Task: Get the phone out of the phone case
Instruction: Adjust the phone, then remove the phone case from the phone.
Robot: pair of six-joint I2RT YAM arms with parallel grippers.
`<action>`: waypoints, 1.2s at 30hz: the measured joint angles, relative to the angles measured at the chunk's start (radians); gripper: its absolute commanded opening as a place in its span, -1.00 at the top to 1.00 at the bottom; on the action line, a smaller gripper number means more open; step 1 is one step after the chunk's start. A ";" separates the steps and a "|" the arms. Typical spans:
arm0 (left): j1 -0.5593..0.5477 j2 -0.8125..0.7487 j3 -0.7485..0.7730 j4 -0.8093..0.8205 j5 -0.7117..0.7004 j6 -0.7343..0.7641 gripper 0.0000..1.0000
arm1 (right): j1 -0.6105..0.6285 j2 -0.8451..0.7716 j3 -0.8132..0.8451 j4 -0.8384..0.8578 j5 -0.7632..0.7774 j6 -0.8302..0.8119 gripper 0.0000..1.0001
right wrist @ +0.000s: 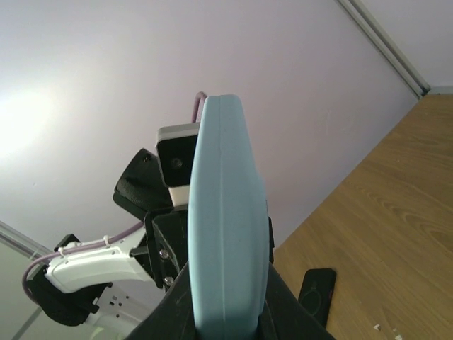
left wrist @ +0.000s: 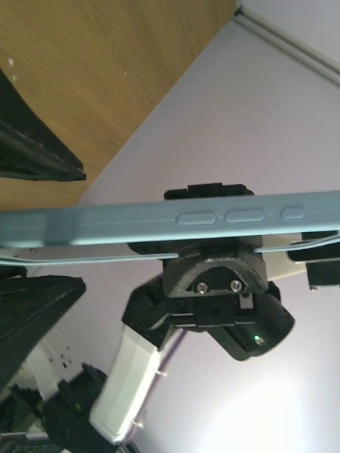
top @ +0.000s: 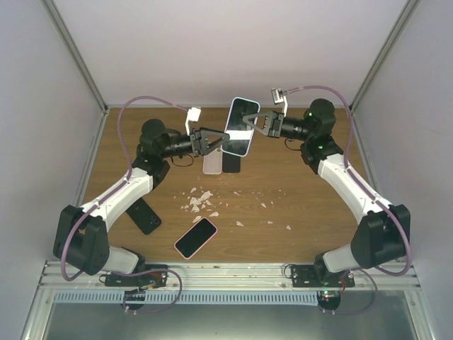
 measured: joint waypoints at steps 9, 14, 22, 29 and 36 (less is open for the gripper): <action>0.015 -0.006 0.080 -0.199 0.083 0.229 -0.09 | -0.024 -0.009 -0.002 -0.024 -0.071 -0.117 0.99; 0.015 -0.035 0.094 -0.314 0.124 0.353 -0.08 | -0.038 -0.047 -0.012 -0.021 -0.116 -0.155 0.99; 0.013 -0.074 0.085 -0.383 0.138 0.426 -0.01 | -0.055 -0.087 -0.017 0.000 -0.152 -0.168 0.99; -0.018 -0.076 0.083 -0.412 0.140 0.452 0.07 | -0.056 -0.100 -0.029 0.009 -0.153 -0.168 0.99; -0.034 -0.075 0.084 -0.426 0.117 0.463 0.15 | -0.057 -0.100 -0.031 0.029 -0.153 -0.154 0.99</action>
